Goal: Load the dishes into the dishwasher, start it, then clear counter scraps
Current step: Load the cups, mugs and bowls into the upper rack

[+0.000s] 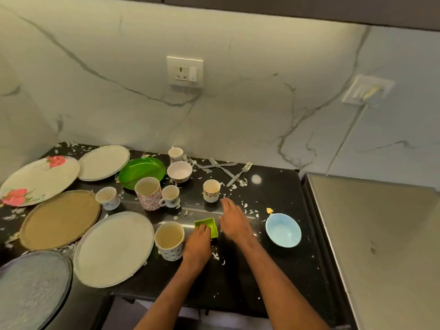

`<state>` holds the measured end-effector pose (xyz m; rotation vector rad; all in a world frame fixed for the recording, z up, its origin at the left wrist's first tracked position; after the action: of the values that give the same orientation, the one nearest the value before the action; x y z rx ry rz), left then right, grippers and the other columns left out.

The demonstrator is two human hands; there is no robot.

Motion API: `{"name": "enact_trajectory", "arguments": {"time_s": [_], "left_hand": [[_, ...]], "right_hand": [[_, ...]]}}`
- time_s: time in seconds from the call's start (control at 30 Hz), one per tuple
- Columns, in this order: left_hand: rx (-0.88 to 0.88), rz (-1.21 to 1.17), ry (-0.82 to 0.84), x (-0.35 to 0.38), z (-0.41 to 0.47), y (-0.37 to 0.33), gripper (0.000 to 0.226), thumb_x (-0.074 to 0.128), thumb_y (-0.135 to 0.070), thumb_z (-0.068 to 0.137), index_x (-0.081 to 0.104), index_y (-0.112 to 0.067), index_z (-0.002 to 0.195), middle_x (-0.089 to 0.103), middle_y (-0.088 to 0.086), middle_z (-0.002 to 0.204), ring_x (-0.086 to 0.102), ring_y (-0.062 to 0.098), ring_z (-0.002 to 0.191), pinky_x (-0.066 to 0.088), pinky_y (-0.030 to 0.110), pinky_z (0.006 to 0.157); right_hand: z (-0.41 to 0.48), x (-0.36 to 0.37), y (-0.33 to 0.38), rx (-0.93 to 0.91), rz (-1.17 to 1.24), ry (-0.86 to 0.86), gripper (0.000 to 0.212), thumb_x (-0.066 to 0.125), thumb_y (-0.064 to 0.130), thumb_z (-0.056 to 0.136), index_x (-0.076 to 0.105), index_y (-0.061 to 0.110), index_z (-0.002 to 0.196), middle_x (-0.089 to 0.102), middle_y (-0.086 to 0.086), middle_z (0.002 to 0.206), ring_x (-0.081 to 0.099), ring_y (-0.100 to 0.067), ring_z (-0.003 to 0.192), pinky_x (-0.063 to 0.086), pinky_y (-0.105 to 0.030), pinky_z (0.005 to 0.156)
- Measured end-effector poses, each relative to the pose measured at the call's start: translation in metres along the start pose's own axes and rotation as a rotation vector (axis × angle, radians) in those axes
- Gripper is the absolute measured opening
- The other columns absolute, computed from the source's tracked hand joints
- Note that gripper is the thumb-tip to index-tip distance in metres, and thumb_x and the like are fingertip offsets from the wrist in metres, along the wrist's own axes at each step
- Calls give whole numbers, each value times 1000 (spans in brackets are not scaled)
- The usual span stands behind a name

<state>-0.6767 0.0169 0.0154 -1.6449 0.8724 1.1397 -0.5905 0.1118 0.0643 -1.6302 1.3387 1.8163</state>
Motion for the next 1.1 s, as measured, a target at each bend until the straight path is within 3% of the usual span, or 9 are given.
{"name": "enact_trajectory", "arguments": {"time_s": [0.2, 0.3, 0.37, 0.53, 0.63, 0.9, 1.0, 1.1], "left_hand": [[-34, -45, -42, 8, 1, 0, 53, 55, -6, 92, 41, -18, 142, 40, 3, 150, 40, 20, 137, 37, 38, 111], [-43, -51, -35, 13, -2, 1, 55, 53, -8, 94, 36, -21, 145, 36, 0, 154, 34, 19, 141, 35, 42, 113], [-50, -62, -37, 17, -2, 2, 55, 52, -11, 96, 34, -23, 147, 32, 0, 157, 29, 18, 145, 33, 44, 115], [-55, -46, -39, 15, 2, -1, 55, 52, -13, 97, 33, -22, 148, 29, 0, 159, 25, 18, 147, 32, 47, 116], [-60, -20, -30, 14, 5, -1, 54, 53, -13, 96, 36, -22, 147, 30, 0, 159, 26, 18, 147, 33, 47, 115], [-34, 22, 9, 13, 8, 0, 51, 51, -11, 97, 39, -21, 146, 30, 3, 160, 27, 20, 147, 32, 46, 116], [-22, 50, -2, 10, 8, 0, 49, 52, -11, 96, 43, -20, 143, 35, 4, 157, 33, 20, 144, 36, 43, 113], [23, 116, -29, 8, 6, -3, 38, 50, -12, 97, 51, -18, 134, 49, 4, 141, 48, 20, 129, 43, 36, 103]], "right_hand": [[56, -12, 12, -18, -56, 144, 79, 60, 11, 93, 14, 15, 157, 10, -1, 166, 36, -33, 141, 36, -49, 114], [75, -12, 15, -47, -124, 190, 74, 62, 11, 91, 22, 15, 153, 25, -5, 161, 47, -36, 132, 41, -49, 109], [80, -7, 14, -71, -183, 232, 60, 62, 17, 92, 33, 15, 145, 41, -6, 150, 54, -35, 124, 45, -48, 104], [77, 1, 7, -75, -236, 215, 34, 53, 21, 97, 48, 14, 130, 57, -9, 132, 60, -35, 114, 49, -44, 96], [66, 7, -5, 31, -190, 217, 29, 51, 18, 95, 53, 13, 124, 65, -17, 119, 63, -38, 109, 50, -40, 90], [26, 6, -21, 64, -183, 217, 39, 51, 9, 95, 52, 15, 134, 64, -16, 124, 62, -38, 113, 50, -43, 96], [4, 10, -29, 85, -160, 189, 40, 49, 7, 96, 49, 12, 136, 61, -17, 128, 60, -38, 115, 49, -44, 95], [-22, 16, -39, 127, -103, 168, 42, 47, 4, 93, 45, 11, 134, 60, -19, 126, 59, -40, 112, 48, -44, 93]]}}
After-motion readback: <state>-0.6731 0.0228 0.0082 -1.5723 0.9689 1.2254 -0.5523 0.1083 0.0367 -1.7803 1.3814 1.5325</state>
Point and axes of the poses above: each hand's wrist, its own z-axis towards the middle knuckle, its own x-axis out of the palm, y = z × x, the point moved 4 cm from there along z, towards the middle knuckle
